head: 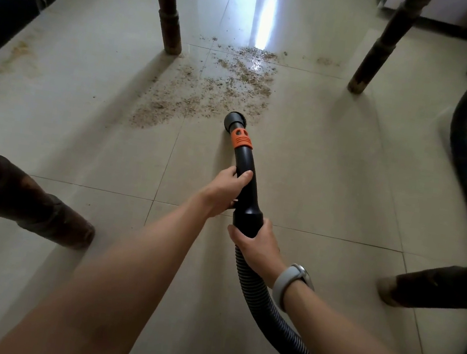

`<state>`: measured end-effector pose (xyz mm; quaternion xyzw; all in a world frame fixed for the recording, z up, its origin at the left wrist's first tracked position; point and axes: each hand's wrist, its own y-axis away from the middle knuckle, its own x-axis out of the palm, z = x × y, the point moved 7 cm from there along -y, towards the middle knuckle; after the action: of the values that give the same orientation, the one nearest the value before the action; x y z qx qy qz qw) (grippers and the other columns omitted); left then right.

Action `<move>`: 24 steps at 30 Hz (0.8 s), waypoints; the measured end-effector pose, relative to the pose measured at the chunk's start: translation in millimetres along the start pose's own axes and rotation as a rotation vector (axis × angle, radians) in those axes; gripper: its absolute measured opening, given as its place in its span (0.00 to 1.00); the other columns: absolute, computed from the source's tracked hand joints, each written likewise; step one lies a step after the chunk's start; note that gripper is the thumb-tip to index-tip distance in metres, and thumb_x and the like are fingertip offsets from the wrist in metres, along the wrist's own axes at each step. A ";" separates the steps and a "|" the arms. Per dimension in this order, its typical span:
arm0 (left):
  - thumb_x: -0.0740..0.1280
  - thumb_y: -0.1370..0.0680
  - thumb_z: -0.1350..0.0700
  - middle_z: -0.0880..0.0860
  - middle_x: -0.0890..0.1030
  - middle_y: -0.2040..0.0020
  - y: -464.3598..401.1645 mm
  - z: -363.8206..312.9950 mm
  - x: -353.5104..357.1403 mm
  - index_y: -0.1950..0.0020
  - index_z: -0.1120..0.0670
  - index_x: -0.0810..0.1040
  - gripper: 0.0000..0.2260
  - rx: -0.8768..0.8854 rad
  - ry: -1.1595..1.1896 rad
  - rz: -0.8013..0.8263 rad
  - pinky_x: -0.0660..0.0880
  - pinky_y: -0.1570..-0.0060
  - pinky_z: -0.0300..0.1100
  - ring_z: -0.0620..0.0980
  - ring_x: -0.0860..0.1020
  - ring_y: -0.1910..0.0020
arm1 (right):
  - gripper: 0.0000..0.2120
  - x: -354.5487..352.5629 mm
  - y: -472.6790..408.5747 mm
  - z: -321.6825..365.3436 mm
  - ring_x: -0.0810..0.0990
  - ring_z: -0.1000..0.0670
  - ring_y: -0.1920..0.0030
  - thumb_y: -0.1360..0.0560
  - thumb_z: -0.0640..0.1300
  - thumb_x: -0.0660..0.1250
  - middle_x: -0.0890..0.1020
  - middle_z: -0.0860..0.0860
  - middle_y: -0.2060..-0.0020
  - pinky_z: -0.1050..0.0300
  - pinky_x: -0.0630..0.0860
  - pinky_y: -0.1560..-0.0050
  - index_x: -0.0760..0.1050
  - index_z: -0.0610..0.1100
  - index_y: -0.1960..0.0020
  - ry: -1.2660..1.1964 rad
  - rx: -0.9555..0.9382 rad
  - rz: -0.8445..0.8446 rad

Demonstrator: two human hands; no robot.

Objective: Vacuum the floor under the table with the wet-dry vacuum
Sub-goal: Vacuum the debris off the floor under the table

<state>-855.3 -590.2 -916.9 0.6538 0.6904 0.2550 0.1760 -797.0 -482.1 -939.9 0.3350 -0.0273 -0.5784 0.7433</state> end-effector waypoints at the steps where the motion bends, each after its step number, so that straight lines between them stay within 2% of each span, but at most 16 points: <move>1: 0.58 0.18 0.55 0.58 0.75 0.43 -0.8 0.0 1.4 0.32 0.59 0.67 0.16 0.009 -0.016 -0.001 0.74 0.46 0.48 0.56 0.76 0.45 | 0.24 -2.1 -2.0 -1.3 0.78 0.50 0.55 0.27 0.49 0.70 0.77 0.46 0.51 0.60 0.73 0.62 0.64 0.42 0.39 -0.013 0.002 -0.002; 5: 0.59 0.19 0.55 0.57 0.76 0.45 -5.2 -2.7 8.4 0.32 0.60 0.68 0.16 0.042 -0.032 -0.020 0.76 0.54 0.43 0.53 0.76 0.48 | 0.24 -7.9 -4.7 -5.0 0.78 0.50 0.55 0.27 0.50 0.70 0.77 0.47 0.51 0.61 0.72 0.63 0.64 0.42 0.38 -0.031 0.008 -0.040; 8: 0.59 0.19 0.56 0.58 0.76 0.45 -6.6 -4.2 17.3 0.32 0.60 0.68 0.16 0.056 -0.060 -0.029 0.75 0.58 0.41 0.53 0.76 0.49 | 0.21 -10.8 -4.1 -8.7 0.75 0.55 0.60 0.27 0.49 0.70 0.76 0.49 0.52 0.64 0.68 0.68 0.62 0.44 0.42 -0.060 0.013 -0.077; 11: 0.59 0.19 0.55 0.60 0.76 0.41 -9.0 -4.3 24.2 0.31 0.59 0.68 0.17 0.054 -0.099 -0.022 0.75 0.51 0.45 0.55 0.76 0.47 | 0.22 -11.7 -4.4 -13.4 0.76 0.54 0.58 0.27 0.49 0.70 0.75 0.50 0.52 0.61 0.71 0.64 0.61 0.44 0.43 -0.092 0.029 -0.089; 14: 0.59 0.19 0.56 0.61 0.76 0.40 -11.9 -4.9 27.3 0.31 0.59 0.68 0.17 0.054 -0.132 -0.014 0.75 0.47 0.47 0.56 0.76 0.45 | 0.31 -10.5 -3.6 -11.8 0.80 0.44 0.49 0.33 0.56 0.72 0.79 0.45 0.49 0.51 0.76 0.53 0.66 0.40 0.39 -0.137 0.032 -0.080; 16: 0.60 0.19 0.56 0.61 0.76 0.40 -12.7 -6.6 30.5 0.30 0.59 0.67 0.17 0.054 -0.146 -0.010 0.75 0.46 0.47 0.57 0.76 0.44 | 0.34 -10.9 -4.3 -10.8 0.81 0.45 0.52 0.38 0.59 0.72 0.81 0.44 0.52 0.50 0.77 0.53 0.69 0.41 0.40 -0.173 0.025 -0.039; 17: 0.60 0.19 0.56 0.60 0.76 0.40 -13.4 -7.4 32.4 0.30 0.59 0.67 0.18 0.055 -0.155 -0.015 0.75 0.45 0.48 0.58 0.76 0.43 | 0.29 -11.2 -4.8 -8.8 0.81 0.47 0.54 0.35 0.57 0.73 0.81 0.45 0.54 0.51 0.77 0.53 0.71 0.41 0.42 -0.204 0.010 -0.015; 20: 0.60 0.19 0.55 0.61 0.76 0.40 -13.0 -11.9 37.4 0.30 0.60 0.66 0.19 0.068 -0.182 -0.029 0.74 0.40 0.54 0.60 0.77 0.42 | 0.07 -13.6 -7.7 -1.8 0.78 0.49 0.60 0.26 0.43 0.69 0.79 0.46 0.61 0.51 0.76 0.54 0.74 0.43 0.51 -0.326 -0.041 0.051; 22: 0.61 0.19 0.56 0.62 0.76 0.40 -13.1 -14.7 37.4 0.31 0.60 0.66 0.18 0.084 -0.186 -0.032 0.74 0.40 0.56 0.61 0.77 0.43 | 0.04 -12.4 -7.5 3.0 0.77 0.49 0.60 0.25 0.41 0.68 0.78 0.46 0.62 0.49 0.77 0.53 0.74 0.43 0.52 -0.398 -0.041 0.094; 24: 0.61 0.20 0.55 0.59 0.77 0.42 -12.3 -17.7 32.5 0.31 0.59 0.67 0.18 0.094 -0.190 -0.047 0.74 0.40 0.55 0.59 0.77 0.43 | 0.05 -7.8 -8.4 6.0 0.77 0.49 0.61 0.24 0.41 0.67 0.77 0.46 0.62 0.53 0.79 0.56 0.73 0.42 0.50 -0.458 -0.024 0.137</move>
<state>-878.3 -560.2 -906.8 0.6663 0.6969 0.1550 0.2155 -809.2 -478.9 -937.0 0.1836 -0.2113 -0.5876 0.7592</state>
